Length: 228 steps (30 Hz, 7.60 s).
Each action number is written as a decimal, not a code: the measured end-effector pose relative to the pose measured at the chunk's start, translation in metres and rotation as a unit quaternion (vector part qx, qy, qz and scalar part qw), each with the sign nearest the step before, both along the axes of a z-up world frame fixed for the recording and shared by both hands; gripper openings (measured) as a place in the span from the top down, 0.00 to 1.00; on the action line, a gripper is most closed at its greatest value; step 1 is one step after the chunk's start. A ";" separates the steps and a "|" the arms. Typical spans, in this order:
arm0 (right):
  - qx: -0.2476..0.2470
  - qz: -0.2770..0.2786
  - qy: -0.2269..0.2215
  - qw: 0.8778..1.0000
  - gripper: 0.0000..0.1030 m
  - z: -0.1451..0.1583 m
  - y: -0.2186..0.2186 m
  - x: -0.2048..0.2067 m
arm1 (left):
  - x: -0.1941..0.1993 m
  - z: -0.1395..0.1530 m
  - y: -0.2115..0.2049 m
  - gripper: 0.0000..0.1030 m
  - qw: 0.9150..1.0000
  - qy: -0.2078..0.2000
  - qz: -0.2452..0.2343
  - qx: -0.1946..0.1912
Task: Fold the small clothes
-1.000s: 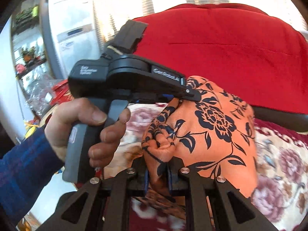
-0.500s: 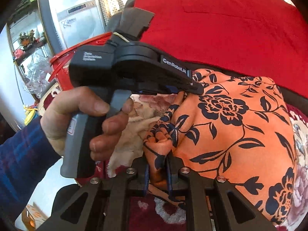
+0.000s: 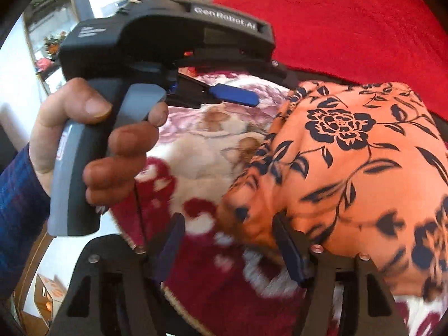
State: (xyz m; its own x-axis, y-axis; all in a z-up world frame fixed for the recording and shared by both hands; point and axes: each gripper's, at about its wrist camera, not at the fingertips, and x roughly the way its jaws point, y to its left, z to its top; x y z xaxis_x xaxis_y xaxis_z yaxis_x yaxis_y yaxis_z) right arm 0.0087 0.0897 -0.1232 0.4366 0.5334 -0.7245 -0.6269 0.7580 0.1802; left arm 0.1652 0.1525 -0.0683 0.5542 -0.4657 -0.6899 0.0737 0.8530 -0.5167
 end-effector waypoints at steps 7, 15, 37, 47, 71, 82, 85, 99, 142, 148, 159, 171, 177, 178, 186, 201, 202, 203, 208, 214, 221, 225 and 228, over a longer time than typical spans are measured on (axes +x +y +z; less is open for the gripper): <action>0.035 -0.029 0.023 0.999 0.33 0.002 -0.069 -0.048 | -0.041 -0.054 -0.009 0.77 0.994 0.081 0.034 0.057; 0.128 -0.159 0.087 0.975 0.30 0.009 -0.185 -0.034 | -0.076 -0.018 -0.001 0.76 0.997 0.043 0.063 -0.011; 0.041 -0.170 0.129 0.976 0.67 0.008 -0.154 0.109 | -0.037 -0.026 -0.114 0.48 0.994 0.011 0.024 0.105; 0.269 -0.208 0.236 0.910 0.27 -0.004 -0.226 0.165 | -0.044 -0.046 -0.133 0.47 0.991 0.008 0.007 0.136; 0.228 -0.211 0.231 0.922 0.28 0.004 -0.224 0.112 | -0.103 -0.073 -0.008 0.70 0.990 0.079 0.100 -0.063; 0.224 -0.198 0.242 0.923 0.21 -0.008 -0.216 0.118 | -0.116 -0.077 -0.006 0.81 0.990 0.081 0.102 -0.055; 0.222 -0.201 0.235 0.925 0.19 -0.004 -0.219 0.128 | -0.115 -0.054 -0.007 0.67 0.994 0.053 0.093 -0.032; 0.128 -0.148 0.208 0.958 0.62 0.018 -0.159 0.161 | -0.073 -0.078 -0.019 0.39 0.993 0.074 0.089 -0.013; 0.131 -0.151 0.215 0.956 0.32 0.000 -0.176 0.147 | -0.085 -0.062 -0.039 0.38 0.988 0.049 0.088 0.120; 0.096 -0.131 0.191 0.968 0.52 0.006 -0.156 0.139 | -0.087 -0.052 -0.047 0.38 0.984 0.047 0.096 0.143; 0.198 -0.148 0.225 0.942 0.27 0.002 -0.203 0.101 | -0.079 -0.008 -0.112 0.37 0.985 -0.036 0.046 0.161; 0.187 -0.178 0.239 0.936 0.40 0.008 -0.192 0.237 | -0.054 -0.044 -0.131 0.36 0.985 0.015 0.039 0.168; 0.125 -0.182 0.214 0.951 0.61 0.012 -0.167 0.251 | -0.055 -0.044 -0.131 0.36 0.985 0.013 0.034 0.166; 0.129 -0.185 0.218 0.950 0.61 0.011 -0.170 0.253 | -0.055 -0.044 -0.131 0.36 0.985 0.012 0.033 0.167; 0.191 -0.217 0.240 0.927 0.27 0.010 -0.187 0.265 | -0.059 -0.045 -0.133 0.36 0.985 0.011 0.028 0.172; 0.183 -0.190 0.216 0.940 0.24 0.023 -0.201 0.178 | -0.058 -0.045 -0.135 0.35 0.984 0.015 0.029 0.178; 0.174 -0.188 0.223 0.941 0.24 0.018 -0.200 0.167 | -0.058 -0.045 -0.135 0.35 0.984 0.015 0.029 0.177; 0.160 -0.180 0.229 0.943 0.26 0.013 -0.194 0.158 | -0.058 -0.046 -0.135 0.35 0.984 0.015 0.029 0.177; 0.120 -0.160 0.215 0.956 0.59 0.006 -0.180 0.139 | -0.059 -0.041 -0.136 0.35 0.982 0.019 0.027 0.184; 0.148 -0.150 0.212 0.954 0.32 0.012 -0.180 0.126 | -0.082 -0.022 -0.101 0.31 0.987 -0.006 0.063 0.147; 0.183 -0.166 0.228 0.942 0.28 0.006 -0.188 0.151 | -0.077 -0.046 -0.039 0.31 0.992 0.039 0.111 0.036; 0.129 -0.142 0.231 0.954 0.60 0.000 -0.151 0.167 | -0.068 -0.063 -0.041 0.31 0.991 0.067 0.108 0.045; 0.130 -0.120 0.196 0.965 0.65 0.035 -0.149 0.159 | -0.072 -0.055 -0.041 0.31 0.992 0.058 0.100 0.041</action>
